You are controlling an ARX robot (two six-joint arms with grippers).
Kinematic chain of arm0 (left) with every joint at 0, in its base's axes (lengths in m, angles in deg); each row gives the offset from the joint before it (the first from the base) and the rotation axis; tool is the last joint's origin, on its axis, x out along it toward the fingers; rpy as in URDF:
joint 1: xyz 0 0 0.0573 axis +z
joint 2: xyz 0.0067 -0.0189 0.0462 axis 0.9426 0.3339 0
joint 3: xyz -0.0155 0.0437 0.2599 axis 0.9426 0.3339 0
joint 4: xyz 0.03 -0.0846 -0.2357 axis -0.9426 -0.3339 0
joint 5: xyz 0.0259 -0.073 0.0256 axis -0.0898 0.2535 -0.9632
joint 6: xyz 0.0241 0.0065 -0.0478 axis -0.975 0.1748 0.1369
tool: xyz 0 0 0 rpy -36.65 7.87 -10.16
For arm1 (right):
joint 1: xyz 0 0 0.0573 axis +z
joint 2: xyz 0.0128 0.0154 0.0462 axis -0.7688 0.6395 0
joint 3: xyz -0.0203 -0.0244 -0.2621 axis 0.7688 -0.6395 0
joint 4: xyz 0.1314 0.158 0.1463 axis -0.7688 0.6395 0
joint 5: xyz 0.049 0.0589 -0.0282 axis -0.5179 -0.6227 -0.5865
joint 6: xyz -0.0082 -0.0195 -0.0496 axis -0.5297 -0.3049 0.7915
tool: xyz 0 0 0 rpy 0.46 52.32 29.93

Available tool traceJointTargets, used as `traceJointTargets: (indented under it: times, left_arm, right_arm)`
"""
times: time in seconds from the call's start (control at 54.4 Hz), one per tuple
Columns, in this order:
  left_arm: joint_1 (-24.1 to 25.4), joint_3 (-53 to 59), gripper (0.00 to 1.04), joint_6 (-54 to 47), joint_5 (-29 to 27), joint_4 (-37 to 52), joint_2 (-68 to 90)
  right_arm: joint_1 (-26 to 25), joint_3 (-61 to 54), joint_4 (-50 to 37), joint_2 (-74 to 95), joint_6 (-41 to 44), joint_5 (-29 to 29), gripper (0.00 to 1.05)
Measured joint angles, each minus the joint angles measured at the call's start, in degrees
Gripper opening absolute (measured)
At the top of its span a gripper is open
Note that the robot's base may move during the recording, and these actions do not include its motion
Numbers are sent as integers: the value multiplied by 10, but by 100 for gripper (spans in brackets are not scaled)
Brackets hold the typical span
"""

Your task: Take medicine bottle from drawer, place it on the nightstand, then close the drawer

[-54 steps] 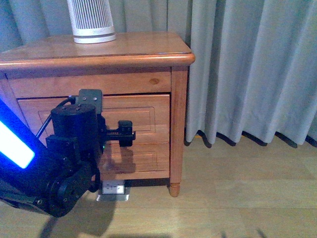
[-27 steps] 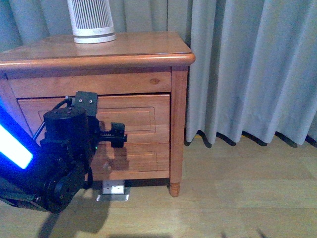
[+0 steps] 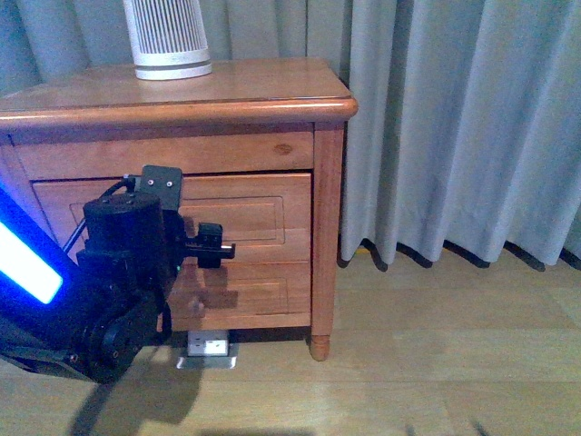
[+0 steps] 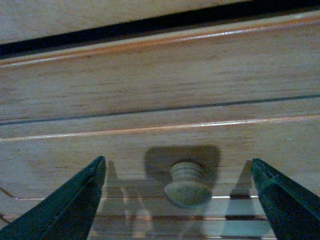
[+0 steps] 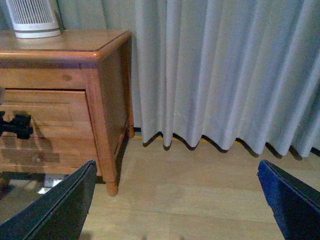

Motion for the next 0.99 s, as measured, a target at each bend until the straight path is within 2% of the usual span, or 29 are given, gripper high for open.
traceJointTargets:
  times: [0.239, 0.46, 0.846, 0.993]
  left_arm:
    - [0, 0, 35, 1, 2, -2, 0]
    - [-1, -5, 3, 5, 6, -2, 0]
    - [-1, -5, 3, 7, 6, -3, 0]
    - [-1, -6, 24, 7, 5, -10, 0]
  right_arm:
    - [0, 0, 0, 0, 0, 0, 98]
    - [0, 0, 0, 0, 0, 0, 98]
    - [0, 0, 0, 0, 0, 0, 98]
    - [0, 0, 0, 0, 0, 0, 98]
